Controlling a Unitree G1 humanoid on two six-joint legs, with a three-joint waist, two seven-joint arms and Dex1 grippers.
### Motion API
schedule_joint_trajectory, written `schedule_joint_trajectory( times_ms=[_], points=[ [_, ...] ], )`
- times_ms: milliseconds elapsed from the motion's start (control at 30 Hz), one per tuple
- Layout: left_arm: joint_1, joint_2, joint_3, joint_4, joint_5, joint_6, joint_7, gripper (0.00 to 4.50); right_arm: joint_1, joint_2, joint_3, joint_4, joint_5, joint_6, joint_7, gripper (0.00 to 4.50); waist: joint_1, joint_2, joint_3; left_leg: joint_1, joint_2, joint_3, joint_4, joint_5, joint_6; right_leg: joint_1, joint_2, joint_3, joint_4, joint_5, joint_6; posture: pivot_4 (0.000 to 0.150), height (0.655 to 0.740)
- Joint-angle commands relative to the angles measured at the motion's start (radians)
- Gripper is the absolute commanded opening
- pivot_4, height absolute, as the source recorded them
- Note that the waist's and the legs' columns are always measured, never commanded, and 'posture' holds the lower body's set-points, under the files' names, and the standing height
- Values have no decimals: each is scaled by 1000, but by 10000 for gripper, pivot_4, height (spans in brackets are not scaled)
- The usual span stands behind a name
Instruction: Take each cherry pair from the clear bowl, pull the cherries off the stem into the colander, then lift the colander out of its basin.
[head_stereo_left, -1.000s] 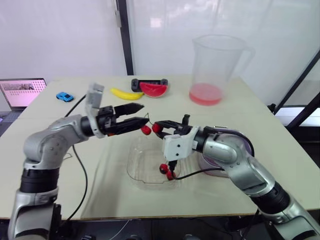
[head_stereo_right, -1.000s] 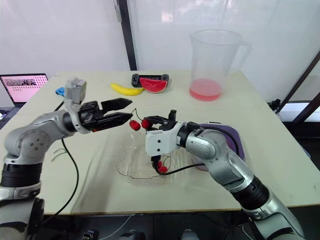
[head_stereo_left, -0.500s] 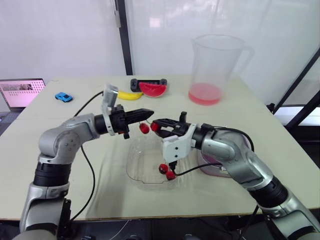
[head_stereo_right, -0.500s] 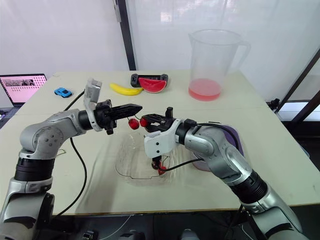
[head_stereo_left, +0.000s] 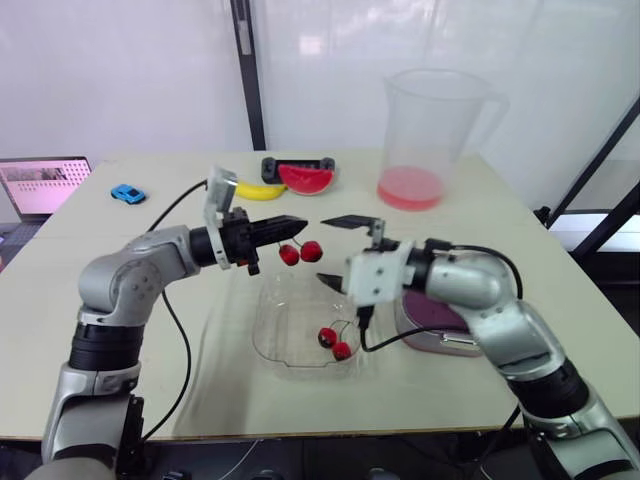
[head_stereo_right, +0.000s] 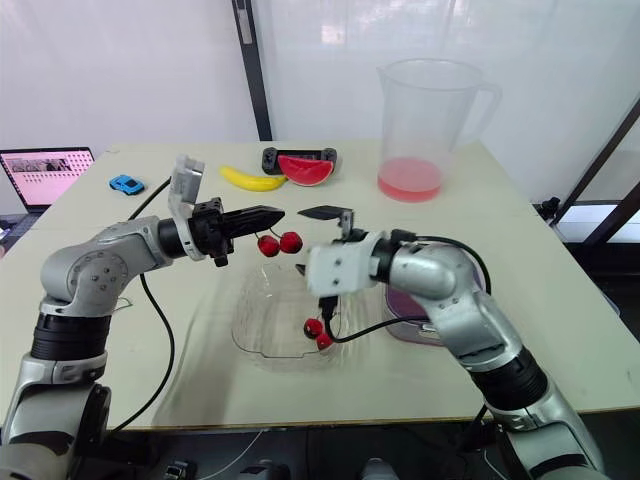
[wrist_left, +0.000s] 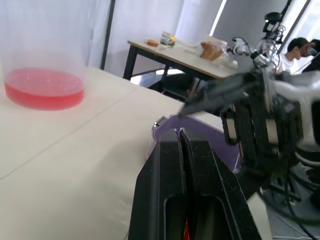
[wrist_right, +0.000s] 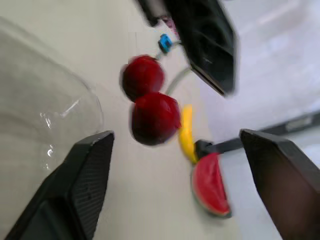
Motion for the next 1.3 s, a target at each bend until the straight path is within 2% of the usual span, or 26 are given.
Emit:
schedule_joint_trajectory(
  times_ms=[33,100,200,433,667,767,833,1167,1267,1300],
  points=[
    [-18,3,15,-36,-22,2,-20,0,-147,55,-213,-68,426,459,48,42343,-2,0,0,0,0,0,0,0,0,0,0,0,0,0,0,1500,7400],
    [-22,-4,10,-45,-28,8,-26,0,-246,44,-283,-34,596,646,76,42343,-1,2,1,0,1,0,-1,0,0,0,0,0,0,0,0,1500,7400],
    [-24,-20,8,-64,-43,15,-29,0,-285,-8,-257,17,650,739,71,42343,4,0,0,0,1,-1,-1,0,1,0,0,-1,0,0,0,1500,7400],
    [-25,-28,22,-111,-90,48,-22,0,-233,-16,-119,63,616,651,22,42343,-1,0,0,0,-1,0,0,-4,6,0,-1,0,0,0,0,1500,7400],
    [-7,-24,31,-149,-118,73,-3,0,-223,-3,-96,73,652,637,-8,42343,-1,0,0,0,-1,0,0,-3,5,-1,-1,0,0,0,0,1500,7400],
    [-18,-23,37,-152,-128,80,18,0,-220,-1,-103,76,669,650,-27,33677,0,0,0,0,-1,0,0,-3,5,-1,-1,0,0,0,0,1500,7400],
    [-27,-19,40,-154,-137,85,25,0,-223,-6,-112,72,687,657,-33,24812,-1,0,0,0,-1,0,0,-3,5,-1,-1,0,0,0,0,1500,7400],
    [-36,-12,40,-153,-148,82,33,0,-219,-53,-109,78,724,653,-36,24812,0,0,0,0,-1,0,0,-3,5,-1,-1,0,0,0,0,1500,7400],
    [-26,-14,34,-160,-147,75,29,0,-224,-47,-112,90,727,655,-47,17307,0,0,0,0,-1,0,0,-3,5,-1,-1,0,0,0,0,1500,7400],
    [-22,-13,32,-163,-144,74,26,0,-227,-45,-112,92,728,654,-50,12777,0,0,0,0,-1,0,0,-3,5,-1,-1,0,0,0,0,1500,7400]
  ],
)
